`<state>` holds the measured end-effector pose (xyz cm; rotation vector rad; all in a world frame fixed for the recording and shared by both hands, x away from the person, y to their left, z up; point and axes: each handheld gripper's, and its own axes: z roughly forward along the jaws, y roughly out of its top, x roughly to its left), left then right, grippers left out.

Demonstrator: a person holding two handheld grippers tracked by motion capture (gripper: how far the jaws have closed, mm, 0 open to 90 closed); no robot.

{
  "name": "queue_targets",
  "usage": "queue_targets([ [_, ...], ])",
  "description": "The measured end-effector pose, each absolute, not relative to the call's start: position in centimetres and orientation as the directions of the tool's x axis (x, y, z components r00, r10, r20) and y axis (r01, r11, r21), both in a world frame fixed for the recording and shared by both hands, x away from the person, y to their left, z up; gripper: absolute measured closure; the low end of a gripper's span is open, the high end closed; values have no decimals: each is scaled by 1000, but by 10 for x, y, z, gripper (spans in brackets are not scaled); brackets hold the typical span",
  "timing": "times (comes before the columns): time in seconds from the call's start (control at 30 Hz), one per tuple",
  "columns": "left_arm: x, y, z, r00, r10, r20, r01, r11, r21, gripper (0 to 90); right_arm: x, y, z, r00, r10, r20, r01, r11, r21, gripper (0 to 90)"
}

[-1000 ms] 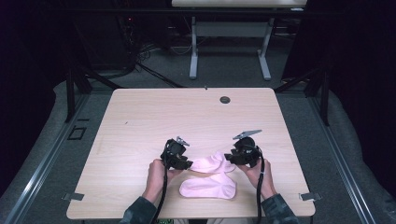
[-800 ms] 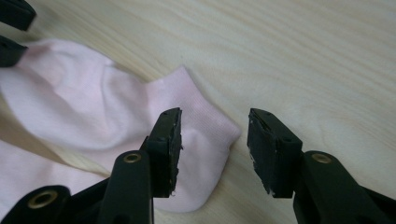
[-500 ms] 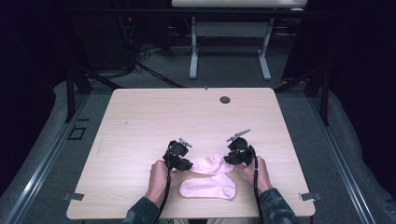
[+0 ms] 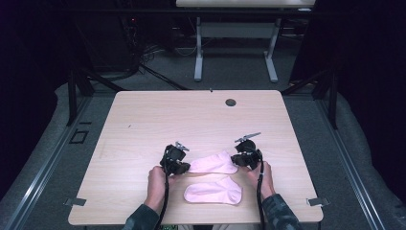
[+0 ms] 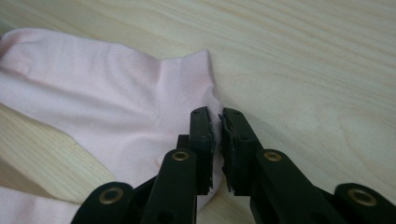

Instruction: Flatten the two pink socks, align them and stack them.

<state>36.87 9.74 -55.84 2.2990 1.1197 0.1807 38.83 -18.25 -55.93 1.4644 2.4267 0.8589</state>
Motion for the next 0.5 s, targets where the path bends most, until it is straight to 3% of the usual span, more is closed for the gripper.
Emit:
queue_targets([
  [0.17,364,101,-560,634,762,-133,685,-475,552,879,384,-182,-560,-484,866,128,766,348,540,819],
  [0.2,364,101,-560,633,762,-136,689,-475,548,852,384,-180,-560,-490,862,131,764,353,540,813],
  [0.23,363,101,-559,630,765,-136,691,-472,548,750,383,-180,-559,-499,858,120,757,364,543,783],
  [0.27,364,102,-558,627,767,-133,691,-469,550,750,383,-180,-559,-499,858,120,757,364,543,783],
  [0.37,363,105,-554,616,775,-138,694,-452,561,622,383,-182,-554,-515,848,122,741,370,561,698],
  [0.5,367,107,-551,609,779,-149,702,-442,558,560,385,-181,-551,-544,832,109,722,398,566,616],
])
